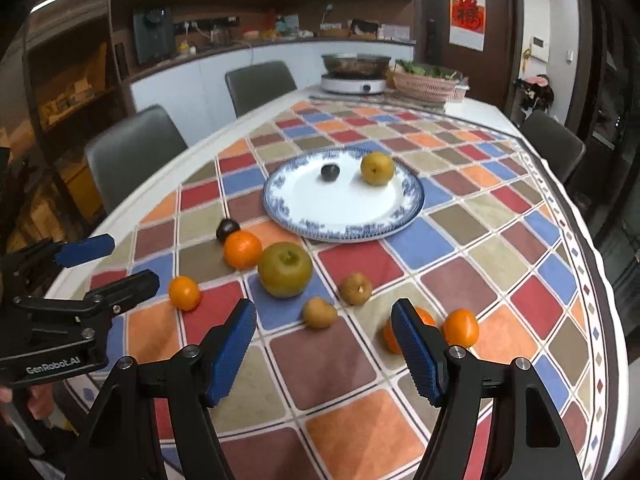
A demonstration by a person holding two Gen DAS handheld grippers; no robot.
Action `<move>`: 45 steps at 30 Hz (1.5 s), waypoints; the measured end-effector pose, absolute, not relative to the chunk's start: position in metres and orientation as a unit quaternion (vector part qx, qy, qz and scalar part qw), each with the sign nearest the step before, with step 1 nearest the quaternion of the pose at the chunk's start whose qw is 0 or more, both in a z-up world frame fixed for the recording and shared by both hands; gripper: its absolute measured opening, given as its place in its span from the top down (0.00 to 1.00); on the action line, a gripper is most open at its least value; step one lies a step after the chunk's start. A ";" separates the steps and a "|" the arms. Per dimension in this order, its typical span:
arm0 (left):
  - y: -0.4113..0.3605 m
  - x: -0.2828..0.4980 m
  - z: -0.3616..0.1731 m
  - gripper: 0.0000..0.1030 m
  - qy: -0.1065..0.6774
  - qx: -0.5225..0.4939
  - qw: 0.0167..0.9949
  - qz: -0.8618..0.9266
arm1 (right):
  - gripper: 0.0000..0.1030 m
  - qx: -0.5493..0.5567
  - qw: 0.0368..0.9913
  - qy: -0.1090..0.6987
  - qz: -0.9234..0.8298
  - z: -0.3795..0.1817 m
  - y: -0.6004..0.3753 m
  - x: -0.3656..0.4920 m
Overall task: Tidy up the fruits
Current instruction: 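Move the left gripper around a mandarin orange while the right gripper reaches a small brown kiwi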
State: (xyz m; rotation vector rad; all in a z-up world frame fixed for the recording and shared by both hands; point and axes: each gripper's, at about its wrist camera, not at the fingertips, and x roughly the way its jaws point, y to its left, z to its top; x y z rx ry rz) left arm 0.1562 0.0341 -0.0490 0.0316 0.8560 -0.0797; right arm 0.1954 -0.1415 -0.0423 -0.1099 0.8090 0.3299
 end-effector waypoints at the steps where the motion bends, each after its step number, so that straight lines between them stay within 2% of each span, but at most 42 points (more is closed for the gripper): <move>1: 0.035 0.158 -0.054 0.26 0.421 0.015 0.906 -0.040 | 0.31 -0.056 0.902 0.398 0.160 -0.045 -0.141 0.198; 12: 0.036 0.173 -0.081 0.26 0.454 0.021 0.890 -0.040 | 0.33 -0.055 0.878 0.448 0.156 -0.074 -0.138 0.218; 15: 0.038 0.177 -0.086 0.27 0.460 0.019 0.887 -0.039 | 0.39 -0.051 0.873 0.459 0.157 -0.081 -0.139 0.225; 25: 0.044 0.192 -0.095 0.51 0.477 -0.002 0.878 -0.045 | 0.54 -0.049 0.863 0.472 0.174 -0.096 -0.130 0.239; 29: 0.042 0.194 -0.099 0.61 0.486 -0.012 0.872 -0.056 | 0.56 -0.043 0.859 0.479 0.177 -0.100 -0.130 0.243; 31: 0.042 0.194 -0.100 0.62 0.486 -0.013 0.872 -0.056 | 0.60 -0.040 0.857 0.481 0.179 -0.102 -0.130 0.244; 36: 0.042 0.195 -0.099 0.62 0.488 -0.020 0.871 -0.061 | 0.63 -0.043 0.858 0.479 0.183 -0.104 -0.129 0.247; 40: 0.040 0.193 -0.095 0.62 0.481 -0.014 0.874 -0.061 | 0.71 -0.045 0.858 0.477 0.186 -0.106 -0.128 0.247; 45: 0.036 0.190 -0.087 0.62 0.470 -0.008 0.880 -0.065 | 0.71 -0.038 0.859 0.474 0.192 -0.106 -0.130 0.244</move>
